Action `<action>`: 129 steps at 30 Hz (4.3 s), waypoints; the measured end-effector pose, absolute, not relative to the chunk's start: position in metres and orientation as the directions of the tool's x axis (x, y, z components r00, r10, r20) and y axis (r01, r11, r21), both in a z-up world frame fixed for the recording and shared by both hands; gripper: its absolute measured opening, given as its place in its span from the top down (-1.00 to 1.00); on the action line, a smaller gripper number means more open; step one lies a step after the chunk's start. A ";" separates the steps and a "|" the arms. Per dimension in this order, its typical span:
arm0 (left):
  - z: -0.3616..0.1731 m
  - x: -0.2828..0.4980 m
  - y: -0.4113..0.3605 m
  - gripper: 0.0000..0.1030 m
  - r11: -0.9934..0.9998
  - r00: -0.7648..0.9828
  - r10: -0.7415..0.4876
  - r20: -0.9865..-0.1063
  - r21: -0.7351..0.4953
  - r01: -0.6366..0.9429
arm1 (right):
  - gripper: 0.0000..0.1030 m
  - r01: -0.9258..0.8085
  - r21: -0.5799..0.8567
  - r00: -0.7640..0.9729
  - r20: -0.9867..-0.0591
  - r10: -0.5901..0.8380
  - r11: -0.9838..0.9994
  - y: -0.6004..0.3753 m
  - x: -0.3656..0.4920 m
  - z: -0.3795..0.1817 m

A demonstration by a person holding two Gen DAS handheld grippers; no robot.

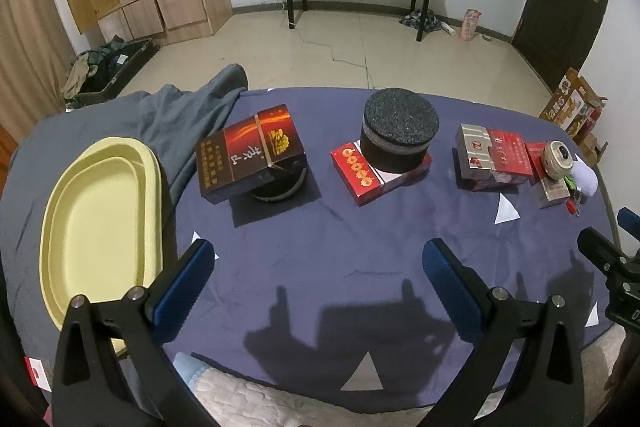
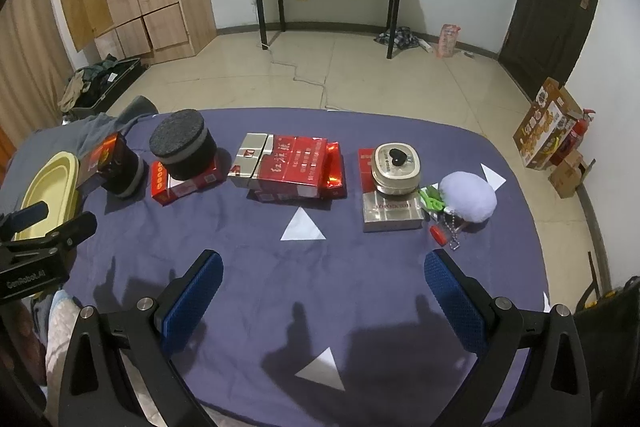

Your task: Organize rigid objects

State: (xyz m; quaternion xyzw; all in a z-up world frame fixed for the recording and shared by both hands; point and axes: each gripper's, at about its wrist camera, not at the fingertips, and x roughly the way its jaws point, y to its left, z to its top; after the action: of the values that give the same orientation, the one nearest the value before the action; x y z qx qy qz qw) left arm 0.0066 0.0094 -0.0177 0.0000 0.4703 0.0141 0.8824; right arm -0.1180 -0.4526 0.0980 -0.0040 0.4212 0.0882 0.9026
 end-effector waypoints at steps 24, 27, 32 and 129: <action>-0.017 0.006 0.006 -1.00 0.999 0.569 0.046 -0.821 0.048 -0.012 | -0.99 -0.172 0.058 0.631 -0.760 0.155 0.983 -0.451 -0.116 0.095; -0.017 0.006 0.005 -1.00 0.998 0.570 0.052 -0.820 0.059 -0.007 | -0.99 -0.172 0.059 0.628 -0.762 0.155 0.983 -0.451 -0.116 0.095; -0.018 0.007 0.005 -1.00 0.998 0.565 0.052 -0.823 0.060 -0.004 | -0.99 -0.170 0.061 0.626 -0.764 0.156 0.984 -0.452 -0.115 0.094; -0.063 0.126 0.100 -1.00 0.918 0.343 -0.233 -0.910 -0.322 -0.231 | -0.93 -0.197 0.049 0.622 -0.765 0.163 0.979 -0.490 0.028 0.040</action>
State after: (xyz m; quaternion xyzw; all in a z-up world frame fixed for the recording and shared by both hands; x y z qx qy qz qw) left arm 0.1260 0.1004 -0.0628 -0.2023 0.5733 -0.0007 0.7940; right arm 0.0282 -0.4897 0.0399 -0.0197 0.4228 0.0999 0.9005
